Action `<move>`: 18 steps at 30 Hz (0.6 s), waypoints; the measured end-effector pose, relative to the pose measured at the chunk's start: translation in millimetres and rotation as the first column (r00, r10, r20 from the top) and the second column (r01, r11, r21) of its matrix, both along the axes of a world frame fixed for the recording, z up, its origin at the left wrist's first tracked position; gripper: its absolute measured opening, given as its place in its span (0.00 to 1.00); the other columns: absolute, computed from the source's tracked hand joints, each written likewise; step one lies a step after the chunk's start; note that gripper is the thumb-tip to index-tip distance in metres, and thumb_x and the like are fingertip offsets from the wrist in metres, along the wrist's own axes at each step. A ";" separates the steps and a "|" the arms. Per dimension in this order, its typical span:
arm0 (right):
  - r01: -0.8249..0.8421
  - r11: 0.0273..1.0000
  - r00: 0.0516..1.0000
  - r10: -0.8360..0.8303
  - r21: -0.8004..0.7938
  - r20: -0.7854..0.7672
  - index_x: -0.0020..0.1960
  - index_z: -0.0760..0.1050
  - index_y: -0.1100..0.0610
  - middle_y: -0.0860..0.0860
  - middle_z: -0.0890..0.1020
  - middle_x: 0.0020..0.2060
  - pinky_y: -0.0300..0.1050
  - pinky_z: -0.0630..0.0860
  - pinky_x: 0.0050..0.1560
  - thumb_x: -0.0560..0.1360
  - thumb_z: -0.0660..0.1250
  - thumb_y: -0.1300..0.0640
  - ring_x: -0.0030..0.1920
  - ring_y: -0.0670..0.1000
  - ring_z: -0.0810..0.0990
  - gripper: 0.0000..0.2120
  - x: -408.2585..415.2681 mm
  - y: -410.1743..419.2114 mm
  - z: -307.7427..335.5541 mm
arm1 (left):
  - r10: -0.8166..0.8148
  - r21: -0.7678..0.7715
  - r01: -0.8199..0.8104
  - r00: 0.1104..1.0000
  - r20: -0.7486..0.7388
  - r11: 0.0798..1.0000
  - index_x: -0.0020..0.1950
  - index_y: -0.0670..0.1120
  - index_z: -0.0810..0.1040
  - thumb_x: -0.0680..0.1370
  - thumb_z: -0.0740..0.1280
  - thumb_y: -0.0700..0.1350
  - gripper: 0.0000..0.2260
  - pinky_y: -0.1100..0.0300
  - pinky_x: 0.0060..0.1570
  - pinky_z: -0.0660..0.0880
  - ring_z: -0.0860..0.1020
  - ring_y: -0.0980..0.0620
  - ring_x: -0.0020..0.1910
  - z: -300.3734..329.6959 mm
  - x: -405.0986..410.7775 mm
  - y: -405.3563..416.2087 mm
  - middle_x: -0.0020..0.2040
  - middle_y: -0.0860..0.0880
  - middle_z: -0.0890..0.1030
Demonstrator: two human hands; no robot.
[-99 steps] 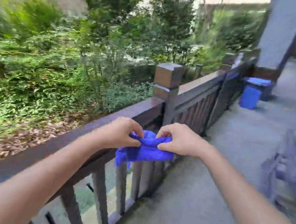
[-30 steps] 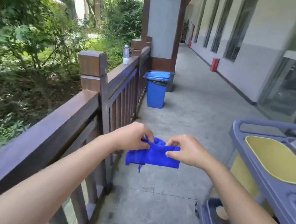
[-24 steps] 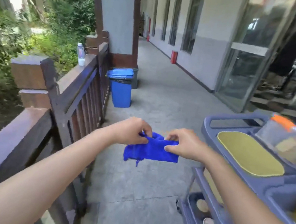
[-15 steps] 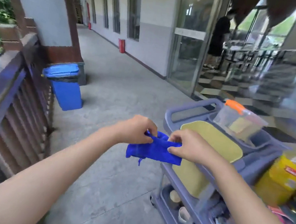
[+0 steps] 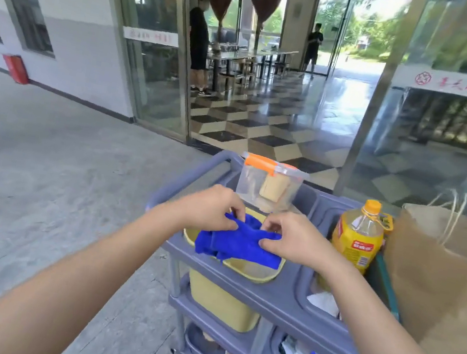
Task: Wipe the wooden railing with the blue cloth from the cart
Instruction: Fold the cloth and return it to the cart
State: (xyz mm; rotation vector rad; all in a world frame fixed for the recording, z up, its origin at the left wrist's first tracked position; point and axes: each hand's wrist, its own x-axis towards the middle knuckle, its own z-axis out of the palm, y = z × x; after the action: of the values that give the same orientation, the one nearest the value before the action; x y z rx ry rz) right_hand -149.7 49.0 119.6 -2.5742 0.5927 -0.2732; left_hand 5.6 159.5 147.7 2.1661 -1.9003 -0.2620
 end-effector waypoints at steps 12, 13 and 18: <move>0.517 0.856 0.854 -0.517 -0.020 -0.060 0.43 0.78 0.56 0.50 0.80 0.38 0.46 0.73 0.43 0.68 0.67 0.59 0.41 0.49 0.75 0.04 -2.1 -50.0 -17.8 | -0.540 0.019 0.541 0.840 -0.042 0.841 0.44 0.42 0.80 0.72 0.65 0.37 0.05 0.63 0.43 0.68 0.76 0.51 0.44 -30.6 32.5 -142.0 0.46 0.46 0.83; 0.563 0.826 0.825 -0.562 -0.007 -0.054 0.43 0.78 0.57 0.52 0.82 0.40 0.46 0.73 0.43 0.68 0.67 0.60 0.41 0.49 0.75 0.04 -3.1 -48.3 -18.1 | -0.575 0.016 0.576 0.817 -0.041 0.818 0.44 0.43 0.80 0.72 0.66 0.38 0.05 0.60 0.45 0.69 0.77 0.50 0.45 -30.4 32.8 -149.3 0.46 0.46 0.83; 0.715 0.699 0.697 -0.713 -0.003 -0.069 0.44 0.78 0.55 0.54 0.84 0.44 0.52 0.77 0.49 0.68 0.67 0.59 0.48 0.54 0.79 0.05 -17.9 -32.8 -18.1 | -0.694 0.017 0.696 0.716 -0.075 0.717 0.44 0.43 0.80 0.72 0.66 0.38 0.04 0.64 0.42 0.68 0.75 0.55 0.42 -29.6 18.6 -170.4 0.46 0.47 0.83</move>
State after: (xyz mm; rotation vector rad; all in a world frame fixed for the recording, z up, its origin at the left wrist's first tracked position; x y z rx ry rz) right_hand -167.6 16.2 101.5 -2.2036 1.6133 -0.4282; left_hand 24.3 -10.9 118.1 1.3221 -2.6135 -0.4993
